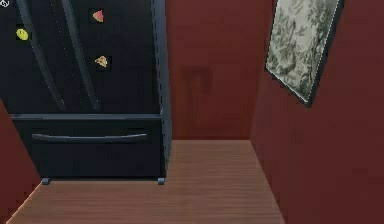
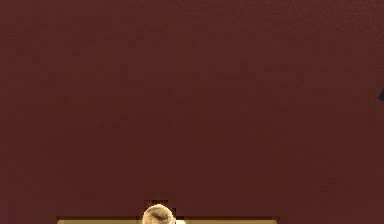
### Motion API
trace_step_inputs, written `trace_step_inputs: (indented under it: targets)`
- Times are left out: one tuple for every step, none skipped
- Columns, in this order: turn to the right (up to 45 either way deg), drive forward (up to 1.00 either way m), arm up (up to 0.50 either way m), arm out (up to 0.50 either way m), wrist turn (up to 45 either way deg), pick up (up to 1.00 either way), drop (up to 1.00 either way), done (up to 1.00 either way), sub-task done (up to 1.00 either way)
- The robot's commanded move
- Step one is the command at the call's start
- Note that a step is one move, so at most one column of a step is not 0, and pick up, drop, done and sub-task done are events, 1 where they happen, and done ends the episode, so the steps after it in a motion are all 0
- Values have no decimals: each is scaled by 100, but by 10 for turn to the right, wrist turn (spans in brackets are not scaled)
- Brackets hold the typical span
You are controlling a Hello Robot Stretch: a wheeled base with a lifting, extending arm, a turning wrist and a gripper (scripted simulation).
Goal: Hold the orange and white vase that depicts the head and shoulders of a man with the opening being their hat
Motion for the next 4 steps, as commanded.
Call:
trace_step_inputs:
  targets:
    - [0,0,0,6,0,0,0,0,0]
    - [0,0,0,0,450,0,0,0,0]
    - [0,0,0,0,450,0,0,0,0]
    - [0,0,0,0,450,0,0,0,0]
